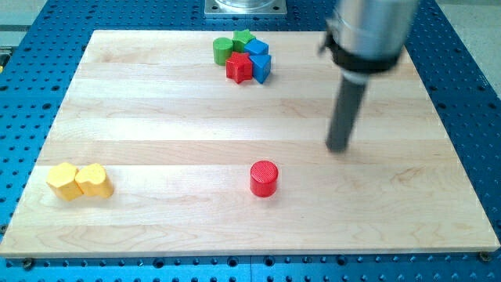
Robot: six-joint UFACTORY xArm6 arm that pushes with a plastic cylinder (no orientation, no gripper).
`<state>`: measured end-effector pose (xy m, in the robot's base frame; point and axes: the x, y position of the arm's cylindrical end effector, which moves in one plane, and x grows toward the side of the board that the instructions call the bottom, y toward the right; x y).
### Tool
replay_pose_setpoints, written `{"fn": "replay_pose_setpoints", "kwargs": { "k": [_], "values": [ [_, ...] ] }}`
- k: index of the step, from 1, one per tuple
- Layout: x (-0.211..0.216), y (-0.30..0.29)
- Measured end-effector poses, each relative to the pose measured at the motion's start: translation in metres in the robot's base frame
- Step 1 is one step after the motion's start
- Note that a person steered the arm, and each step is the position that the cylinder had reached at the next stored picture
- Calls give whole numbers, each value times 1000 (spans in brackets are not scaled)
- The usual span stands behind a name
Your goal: Slide the red circle into the red star
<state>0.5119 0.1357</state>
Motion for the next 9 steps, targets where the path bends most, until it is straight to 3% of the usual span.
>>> {"fn": "replay_pose_setpoints", "kwargs": {
  "k": [1,2,4,5,6,7,8,9],
  "values": [
    [44,-113],
    [11,-145],
    [58,-173],
    [16,-210],
    [-61,-170],
    [-59,-179],
    [-88,-179],
    [-148,-141]
  ]
}}
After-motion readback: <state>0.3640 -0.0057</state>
